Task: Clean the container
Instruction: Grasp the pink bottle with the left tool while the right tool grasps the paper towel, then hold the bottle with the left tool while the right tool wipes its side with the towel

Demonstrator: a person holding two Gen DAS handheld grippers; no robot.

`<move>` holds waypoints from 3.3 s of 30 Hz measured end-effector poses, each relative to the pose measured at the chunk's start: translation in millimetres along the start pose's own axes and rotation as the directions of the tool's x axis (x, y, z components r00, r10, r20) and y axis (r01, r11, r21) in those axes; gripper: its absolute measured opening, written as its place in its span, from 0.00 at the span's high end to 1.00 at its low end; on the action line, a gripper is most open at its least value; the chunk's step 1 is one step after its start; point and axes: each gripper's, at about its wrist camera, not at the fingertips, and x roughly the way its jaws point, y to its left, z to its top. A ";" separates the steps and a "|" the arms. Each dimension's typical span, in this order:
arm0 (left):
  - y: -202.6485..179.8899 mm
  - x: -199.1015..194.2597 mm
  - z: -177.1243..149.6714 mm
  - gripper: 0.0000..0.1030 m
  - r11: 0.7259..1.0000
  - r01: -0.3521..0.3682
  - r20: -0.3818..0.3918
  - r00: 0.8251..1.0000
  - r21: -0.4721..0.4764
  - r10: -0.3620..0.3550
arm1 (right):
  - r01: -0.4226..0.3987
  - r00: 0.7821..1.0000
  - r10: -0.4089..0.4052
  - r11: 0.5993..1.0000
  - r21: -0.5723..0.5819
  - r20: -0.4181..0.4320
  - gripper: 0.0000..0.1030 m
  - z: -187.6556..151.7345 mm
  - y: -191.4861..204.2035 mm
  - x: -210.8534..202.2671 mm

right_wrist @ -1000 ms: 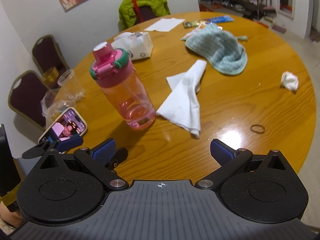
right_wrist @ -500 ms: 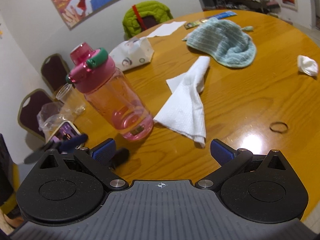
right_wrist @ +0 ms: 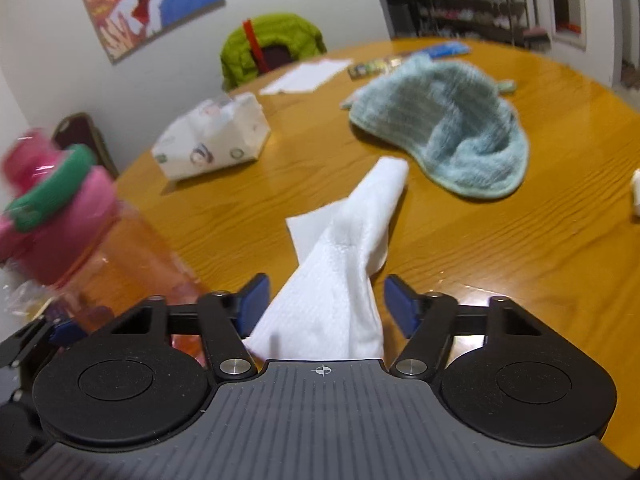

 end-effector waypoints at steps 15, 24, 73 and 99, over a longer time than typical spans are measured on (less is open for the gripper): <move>8.1 32.9 6.7 0.28 0.995 0.100 0.023 0.995 -0.002 -0.100 | -0.332 0.934 0.278 0.907 0.259 0.224 0.94 20.1 -40.8 38.4; 14.2 36.4 0.8 0.22 0.992 0.129 0.078 0.989 -0.004 -0.129 | -0.536 0.816 0.452 0.826 0.177 0.360 0.91 15.5 -58.2 15.6; 6.4 28.6 -9.8 0.26 0.991 0.106 0.126 0.985 0.077 -0.115 | -0.442 0.897 0.418 0.820 0.363 0.146 0.65 -2.1 -60.4 52.5; 13.4 19.6 -12.1 0.19 0.992 0.121 0.141 0.982 0.025 -0.123 | 0.147 0.987 -0.114 0.924 -0.352 0.112 0.96 -13.6 15.3 50.8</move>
